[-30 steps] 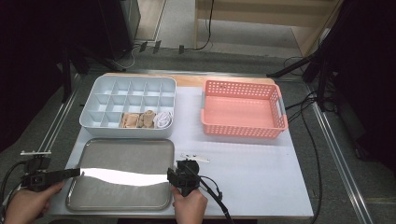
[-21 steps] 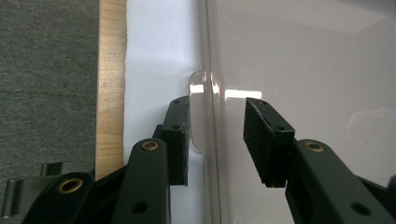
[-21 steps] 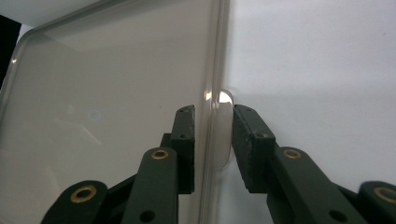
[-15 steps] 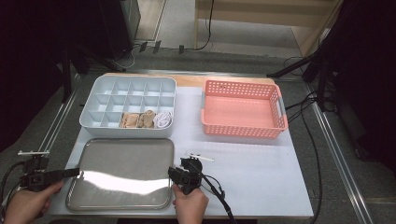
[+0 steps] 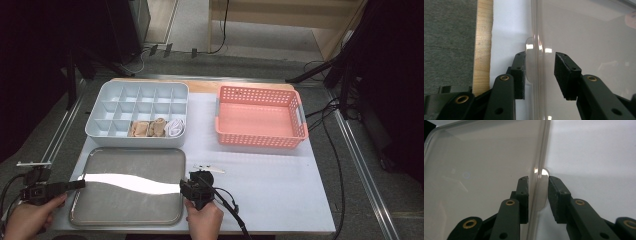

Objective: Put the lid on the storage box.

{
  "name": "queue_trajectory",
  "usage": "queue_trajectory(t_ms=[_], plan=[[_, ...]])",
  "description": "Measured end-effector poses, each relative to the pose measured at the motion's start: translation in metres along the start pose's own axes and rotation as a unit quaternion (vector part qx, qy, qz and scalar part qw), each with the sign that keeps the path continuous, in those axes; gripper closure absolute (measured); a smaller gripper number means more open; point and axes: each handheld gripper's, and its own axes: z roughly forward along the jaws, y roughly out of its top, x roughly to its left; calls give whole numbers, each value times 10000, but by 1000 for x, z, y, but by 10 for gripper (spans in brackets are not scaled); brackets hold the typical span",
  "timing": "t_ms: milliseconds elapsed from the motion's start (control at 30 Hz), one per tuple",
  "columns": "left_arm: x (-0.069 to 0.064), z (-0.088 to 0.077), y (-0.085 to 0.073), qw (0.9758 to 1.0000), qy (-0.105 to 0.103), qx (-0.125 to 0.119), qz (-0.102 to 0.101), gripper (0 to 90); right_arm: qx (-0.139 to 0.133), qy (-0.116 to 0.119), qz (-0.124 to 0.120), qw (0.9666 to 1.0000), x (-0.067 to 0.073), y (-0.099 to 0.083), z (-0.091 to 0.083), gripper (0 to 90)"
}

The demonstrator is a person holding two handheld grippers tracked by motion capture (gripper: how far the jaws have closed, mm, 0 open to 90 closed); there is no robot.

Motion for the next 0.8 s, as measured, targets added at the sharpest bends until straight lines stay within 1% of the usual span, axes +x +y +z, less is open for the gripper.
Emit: queue_trajectory(t_ms=[67, 100, 267, 300, 367, 467, 500, 533, 567, 600, 633, 700, 800], plan=[[0, 0, 0, 10000, 5, 7, 3, 651, 6, 4, -10, 10000, 0, 0, 0, 726], [-1, 0, 1, 10000, 39, 24, 8, 655, 9, 6, -5, 10000, 0, 0, 0, 727], [-3, 0, 1, 9999, 135, 42, 22, 653, 82, 51, 106, 9999, -2, 3, 0, 736], [-4, 0, 1, 9999, 148, 43, 22, 652, 108, 78, 171, 9998, -2, 3, 0, 737], [-4, 0, 1, 9999, 167, 40, 9, 651, 124, 87, 158, 9998, -3, 4, 0, 736], [-4, 0, 1, 9999, 157, 41, -12, 650, 100, 75, 164, 9998, -3, 3, 0, 729], [-4, 0, 1, 9999, 149, 40, -17, 650, 112, 85, 211, 9997, -3, 3, 0, 729], [-4, 0, 1, 9999, 145, 41, -26, 650, 97, 84, 191, 9997, -3, 3, 0, 729], [-4, 0, 1, 9999, 139, 43, -27, 651, 84, 120, 245, 9996, -5, 3, 0, 727], [-4, 0, 1, 9999, 123, 49, -32, 651, 78, 186, 353, 9992, -7, 3, 0, 730], [-3, 0, 1, 9999, 84, 58, -39, 652, 98, 255, 511, 9983, -9, 3, 0, 736], [-3, 1, 1, 10000, 10, 80, -50, 656, 100, 400, 675, 9969, -12, 3, 0, 716], [-4, 2, 1, 10000, 16, 74, -55, 656, 86, 400, 602, 9973, -12, 3, 0, 704]])
